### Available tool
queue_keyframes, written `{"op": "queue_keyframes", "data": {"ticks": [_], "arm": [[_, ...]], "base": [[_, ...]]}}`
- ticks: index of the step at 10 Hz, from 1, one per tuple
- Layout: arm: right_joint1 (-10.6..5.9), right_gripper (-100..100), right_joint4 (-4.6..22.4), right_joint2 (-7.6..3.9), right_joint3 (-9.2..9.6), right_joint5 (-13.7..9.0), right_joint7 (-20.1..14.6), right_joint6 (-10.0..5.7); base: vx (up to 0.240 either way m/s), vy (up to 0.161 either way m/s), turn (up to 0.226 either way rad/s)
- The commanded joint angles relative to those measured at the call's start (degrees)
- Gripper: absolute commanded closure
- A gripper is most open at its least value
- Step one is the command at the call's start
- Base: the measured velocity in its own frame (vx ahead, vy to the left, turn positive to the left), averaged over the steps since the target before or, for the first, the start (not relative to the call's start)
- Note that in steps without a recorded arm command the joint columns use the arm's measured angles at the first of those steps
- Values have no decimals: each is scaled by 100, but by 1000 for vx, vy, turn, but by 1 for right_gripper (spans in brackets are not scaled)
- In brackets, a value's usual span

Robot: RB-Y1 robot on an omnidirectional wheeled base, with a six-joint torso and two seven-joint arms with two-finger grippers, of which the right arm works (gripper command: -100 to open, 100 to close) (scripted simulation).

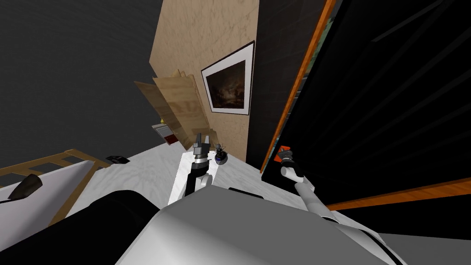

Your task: Pull the door open

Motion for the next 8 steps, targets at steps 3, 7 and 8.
{"op": "queue_keyframes", "data": {"ticks": [3,7,8], "arm": [[46,100,113,-35,38,-198,-560,-86],[20,-100,-70,119,132,-470,-942,-206],[43,-100,-112,157,150,-547,-1041,-220]], "base": [[-60,-41,82],[-94,-26,52],[-86,-24,11]]}}
